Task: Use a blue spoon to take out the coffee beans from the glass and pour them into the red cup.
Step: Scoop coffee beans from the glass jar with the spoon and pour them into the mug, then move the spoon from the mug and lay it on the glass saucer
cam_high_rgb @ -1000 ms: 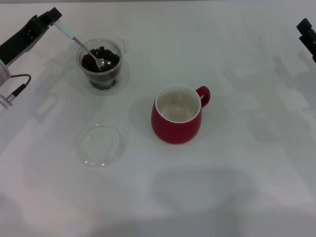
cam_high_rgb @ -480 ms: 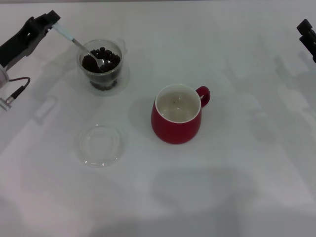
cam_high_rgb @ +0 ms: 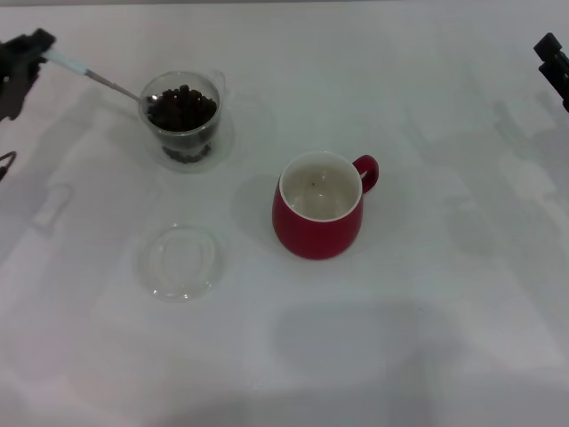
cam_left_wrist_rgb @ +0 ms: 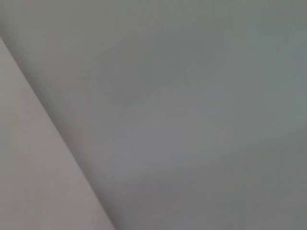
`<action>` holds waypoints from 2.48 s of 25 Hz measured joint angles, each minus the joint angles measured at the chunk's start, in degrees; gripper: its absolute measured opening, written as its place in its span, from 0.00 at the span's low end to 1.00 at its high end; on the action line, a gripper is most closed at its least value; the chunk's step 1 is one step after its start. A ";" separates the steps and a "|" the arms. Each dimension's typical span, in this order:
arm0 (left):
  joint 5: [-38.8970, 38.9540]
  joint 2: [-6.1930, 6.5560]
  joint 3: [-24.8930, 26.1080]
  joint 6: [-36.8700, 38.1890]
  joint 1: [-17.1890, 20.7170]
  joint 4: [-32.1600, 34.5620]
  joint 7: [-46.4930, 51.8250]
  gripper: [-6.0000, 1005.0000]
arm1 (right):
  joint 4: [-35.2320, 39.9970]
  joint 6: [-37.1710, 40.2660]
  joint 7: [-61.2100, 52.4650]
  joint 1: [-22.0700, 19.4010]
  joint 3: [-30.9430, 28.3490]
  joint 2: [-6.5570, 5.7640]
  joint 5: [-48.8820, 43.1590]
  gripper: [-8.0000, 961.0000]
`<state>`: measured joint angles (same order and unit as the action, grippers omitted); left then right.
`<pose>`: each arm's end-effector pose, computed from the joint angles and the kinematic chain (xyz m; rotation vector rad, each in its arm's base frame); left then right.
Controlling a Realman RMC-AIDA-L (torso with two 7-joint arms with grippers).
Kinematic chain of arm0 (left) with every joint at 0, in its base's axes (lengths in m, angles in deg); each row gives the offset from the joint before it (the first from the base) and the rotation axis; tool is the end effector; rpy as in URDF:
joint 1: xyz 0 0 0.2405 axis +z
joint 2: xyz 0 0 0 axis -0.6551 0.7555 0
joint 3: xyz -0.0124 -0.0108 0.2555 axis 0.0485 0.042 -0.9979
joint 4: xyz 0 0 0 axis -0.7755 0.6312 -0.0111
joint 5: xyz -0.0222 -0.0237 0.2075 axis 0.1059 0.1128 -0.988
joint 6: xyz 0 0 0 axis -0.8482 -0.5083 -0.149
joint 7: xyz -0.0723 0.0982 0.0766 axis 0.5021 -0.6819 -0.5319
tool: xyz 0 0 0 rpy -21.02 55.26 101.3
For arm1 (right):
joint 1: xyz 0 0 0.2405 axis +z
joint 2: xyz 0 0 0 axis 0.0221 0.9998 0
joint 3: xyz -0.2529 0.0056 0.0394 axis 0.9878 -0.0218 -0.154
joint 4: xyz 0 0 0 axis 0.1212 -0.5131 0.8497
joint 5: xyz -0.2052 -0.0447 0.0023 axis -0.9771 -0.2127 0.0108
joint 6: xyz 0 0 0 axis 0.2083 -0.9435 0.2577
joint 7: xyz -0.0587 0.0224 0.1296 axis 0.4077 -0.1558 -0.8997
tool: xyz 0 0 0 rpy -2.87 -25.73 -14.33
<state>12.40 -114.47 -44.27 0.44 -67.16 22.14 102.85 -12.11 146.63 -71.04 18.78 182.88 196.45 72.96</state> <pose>-0.3202 0.3584 0.0012 -1.4712 -1.7434 -1.3783 0.3656 0.2763 0.0167 -1.5999 0.8397 1.0147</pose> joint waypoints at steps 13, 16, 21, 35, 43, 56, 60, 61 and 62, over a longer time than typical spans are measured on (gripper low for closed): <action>1.08 -0.59 -3.79 9.48 -1.45 -0.11 3.20 0.13 | 0.22 -1.06 -0.01 0.47 0.00 0.00 0.00 0.89; 1.02 -0.59 -7.65 9.50 -3.87 -0.17 3.33 0.13 | 0.27 -1.55 -0.01 0.49 0.00 0.00 -0.01 0.89; 0.85 -0.62 -14.98 9.24 -8.52 -0.18 3.31 0.13 | 0.27 -2.14 -0.01 0.49 0.00 0.00 -0.01 0.89; -16.72 -0.60 -18.32 7.99 -14.18 10.35 -3.74 0.13 | 0.77 -1.96 -0.47 -0.18 0.00 0.00 0.00 0.89; -21.24 -0.75 -18.14 8.57 -13.14 16.09 -10.17 0.13 | 0.80 -2.12 -0.51 -0.38 0.00 0.00 -0.01 0.89; 12.48 0.77 -17.59 21.44 6.78 12.08 -7.34 0.13 | 0.80 -2.36 -0.26 0.38 0.01 -0.01 1.62 0.89; 18.18 1.64 -16.46 27.42 14.46 3.43 -6.57 0.13 | 0.78 -2.37 -0.16 0.49 0.00 -0.08 2.99 0.89; 18.55 1.75 -15.82 27.85 15.90 1.06 -6.64 0.13 | 0.79 -2.37 -0.16 0.50 0.00 -0.08 3.20 0.89; 18.65 1.78 -15.39 27.95 17.19 -0.89 -6.80 0.13 | 0.79 -2.37 -0.15 0.50 0.00 -0.09 3.42 0.89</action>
<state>31.05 -112.69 -59.66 28.39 -49.97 21.25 96.05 -11.32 144.26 -71.19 19.28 182.89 196.36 76.38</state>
